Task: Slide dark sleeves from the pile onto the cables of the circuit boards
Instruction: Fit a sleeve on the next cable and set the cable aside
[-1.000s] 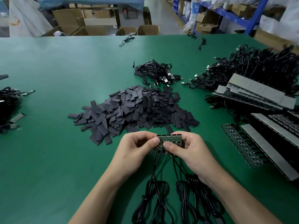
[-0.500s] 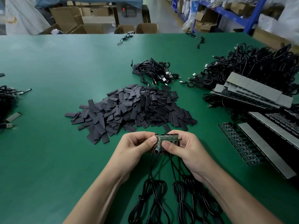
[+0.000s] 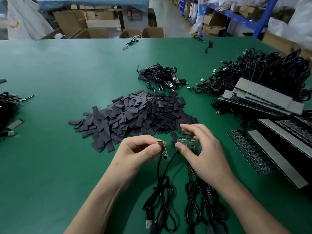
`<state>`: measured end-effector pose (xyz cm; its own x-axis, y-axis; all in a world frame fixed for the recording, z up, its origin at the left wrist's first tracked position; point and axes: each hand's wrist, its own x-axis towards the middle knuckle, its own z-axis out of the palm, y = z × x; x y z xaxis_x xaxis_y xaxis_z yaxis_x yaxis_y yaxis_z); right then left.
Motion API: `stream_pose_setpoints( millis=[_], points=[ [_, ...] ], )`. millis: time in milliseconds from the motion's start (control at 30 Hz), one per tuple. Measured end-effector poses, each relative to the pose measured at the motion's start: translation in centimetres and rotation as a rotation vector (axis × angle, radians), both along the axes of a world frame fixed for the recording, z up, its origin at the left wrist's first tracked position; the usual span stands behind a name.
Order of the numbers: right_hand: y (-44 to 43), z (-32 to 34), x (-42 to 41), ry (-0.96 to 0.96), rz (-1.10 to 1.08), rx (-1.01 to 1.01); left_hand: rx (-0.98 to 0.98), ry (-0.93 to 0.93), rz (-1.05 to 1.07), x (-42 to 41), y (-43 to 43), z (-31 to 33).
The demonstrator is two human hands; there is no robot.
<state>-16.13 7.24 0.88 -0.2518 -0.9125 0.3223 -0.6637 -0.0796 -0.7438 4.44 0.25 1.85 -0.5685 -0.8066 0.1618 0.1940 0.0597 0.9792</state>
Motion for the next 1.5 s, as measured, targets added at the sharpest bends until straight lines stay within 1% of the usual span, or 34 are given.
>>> stream_pose_setpoints(
  millis=[100, 167, 267, 333, 400, 433, 467, 500, 533, 600, 633, 700, 833, 933, 1000, 1067, 1167, 1233, 1300, 1333, 1367, 1400, 1467, 1500],
  points=[
    [0.5, 0.7, 1.0, 0.002, 0.141, -0.090, -0.036, -0.016, 0.021, -0.4, 0.3, 0.0],
    [0.9, 0.7, 1.7, -0.112, 0.249, -0.024, -0.039, -0.028, 0.083, -0.8, 0.5, 0.1],
    [0.8, 0.4, 2.2, -0.266, 0.271, 0.137, -0.028, -0.039, 0.138, -1.0, 0.6, 0.2],
    [0.7, 0.5, 2.0, -0.394, 0.331, 0.181, -0.079, -0.086, 0.186, -0.7, 0.3, 0.2],
    [0.7, 1.0, 1.5, -0.594, 0.381, 0.163, -0.242, -0.256, 0.353, -0.1, -0.5, -0.5],
    [0.7, 1.3, 1.0, -0.666, 0.368, 0.138, -0.350, -0.369, 0.453, 0.2, -1.0, -0.8],
    [0.8, 1.5, 0.6, -0.685, 0.330, 0.106, -0.448, -0.481, 0.531, 0.6, -1.5, -1.1],
    [0.7, 1.6, 0.1, -0.632, 0.267, 0.074, -0.536, -0.601, 0.582, 0.9, -1.8, -1.3],
    [0.7, 1.5, -0.3, -0.521, 0.194, 0.060, -0.599, -0.716, 0.602, 1.3, -2.1, -1.7],
    [0.6, 1.1, -0.8, -0.273, 0.094, 0.083, -0.685, -0.884, 0.584, 1.7, -2.7, -2.3],
    [0.4, 0.9, -0.8, -0.195, 0.080, 0.108, -0.704, -0.934, 0.571, 1.9, -2.9, -2.5],
    [0.4, 0.4, -0.7, -0.096, 0.077, 0.156, -0.724, -0.968, 0.559, 2.1, -3.0, -2.6],
    [0.5, 0.2, -0.5, 0.107, 0.056, 0.192, -0.733, -0.963, 0.562, 2.4, -3.3, -2.6],
    [0.7, 0.4, -0.4, 0.248, 0.007, 0.164, -0.734, -0.962, 0.568, 2.4, -3.4, -2.6],
    [0.9, 0.4, -0.4, 0.276, 0.004, 0.128, -0.741, -0.972, 0.567, 2.5, -3.6, -2.8],
    [0.9, 0.4, -0.3, 0.255, 0.017, 0.086, -0.740, -0.985, 0.565, 2.5, -3.7, -2.8],
    [0.9, 0.6, -0.1, 0.090, 0.057, 0.048, -0.736, -0.987, 0.583, 2.7, -3.8, -2.9],
    [0.8, 0.7, 0.1, -0.097, 0.120, 0.064, -0.728, -0.971, 0.614, 2.7, -3.8, -2.8],
    [0.7, 0.8, 0.3, -0.304, 0.197, 0.134, -0.720, -0.911, 0.634, 2.6, -3.7, -2.5],
    [0.6, 0.9, 0.4, -0.417, 0.237, 0.164, -0.678, -0.842, 0.628, 2.5, -3.5, -2.3],
    [0.6, 0.9, 0.6, -0.532, 0.274, 0.187, -0.588, -0.743, 0.597, 2.4, -3.3, -2.0],
    [0.6, 1.0, 0.8, -0.628, 0.303, 0.205, -0.457, -0.620, 0.539, 2.3, -2.9, -1.6],
    [0.7, 1.0, 1.1, -0.719, 0.331, 0.229, -0.196, -0.355, 0.347, 1.6, -2.0, -0.7],
    [0.7, 1.0, 1.2, -0.734, 0.342, 0.234, -0.117, -0.243, 0.258, 1.1, -1.5, -0.4]
  ],
)
